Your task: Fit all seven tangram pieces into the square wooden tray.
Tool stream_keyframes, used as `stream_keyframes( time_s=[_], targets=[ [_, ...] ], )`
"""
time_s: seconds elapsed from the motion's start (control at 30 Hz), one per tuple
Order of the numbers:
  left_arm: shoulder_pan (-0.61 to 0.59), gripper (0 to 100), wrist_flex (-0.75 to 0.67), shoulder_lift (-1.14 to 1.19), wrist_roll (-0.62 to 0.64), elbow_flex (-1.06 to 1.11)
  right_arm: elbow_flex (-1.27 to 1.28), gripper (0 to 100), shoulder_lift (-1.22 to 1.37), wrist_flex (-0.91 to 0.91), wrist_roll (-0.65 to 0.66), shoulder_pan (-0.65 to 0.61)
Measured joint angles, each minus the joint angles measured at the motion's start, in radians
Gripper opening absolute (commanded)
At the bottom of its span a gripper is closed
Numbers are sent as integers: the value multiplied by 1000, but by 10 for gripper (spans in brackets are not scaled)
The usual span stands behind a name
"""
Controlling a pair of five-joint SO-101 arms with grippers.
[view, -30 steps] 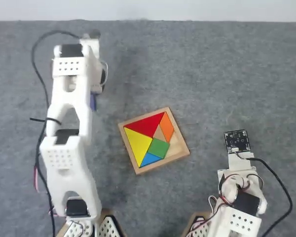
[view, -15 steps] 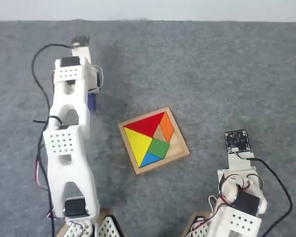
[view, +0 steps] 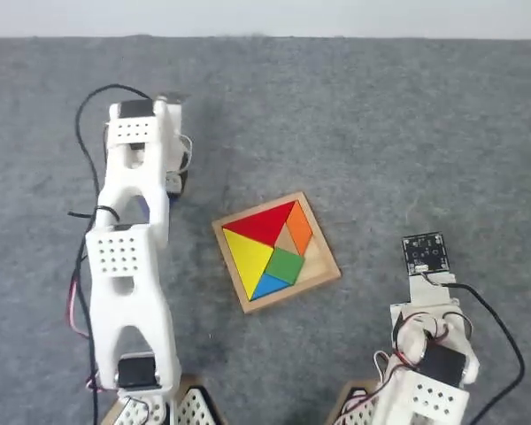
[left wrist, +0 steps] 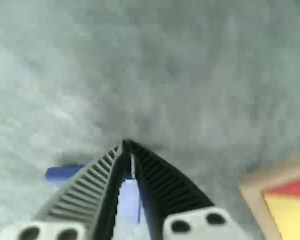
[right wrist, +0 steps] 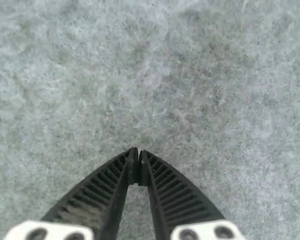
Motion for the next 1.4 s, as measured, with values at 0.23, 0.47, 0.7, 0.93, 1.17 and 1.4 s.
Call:
stream_keyframes(
  time_s=[0.23, 0.47, 0.7, 0.93, 1.17, 1.4],
  targets=[
    [32, 22, -5, -269, -71, 420, 0, 34, 0, 0, 0, 0],
    [31, 26, -183, -631, -187, 881, 0, 34, 0, 0, 0, 0],
    [-11, 242, -391, -1019, -170, 1140, 0, 34, 0, 0, 0, 0],
    [-72, 291, -500, -1017, -164, 1267, 0, 34, 0, 0, 0, 0],
    [-74, 290, -565, -813, -164, 1214, 0, 34, 0, 0, 0, 0],
    [-101, 226, -523, -727, -164, 1111, 0, 34, 0, 0, 0, 0]
  ],
)
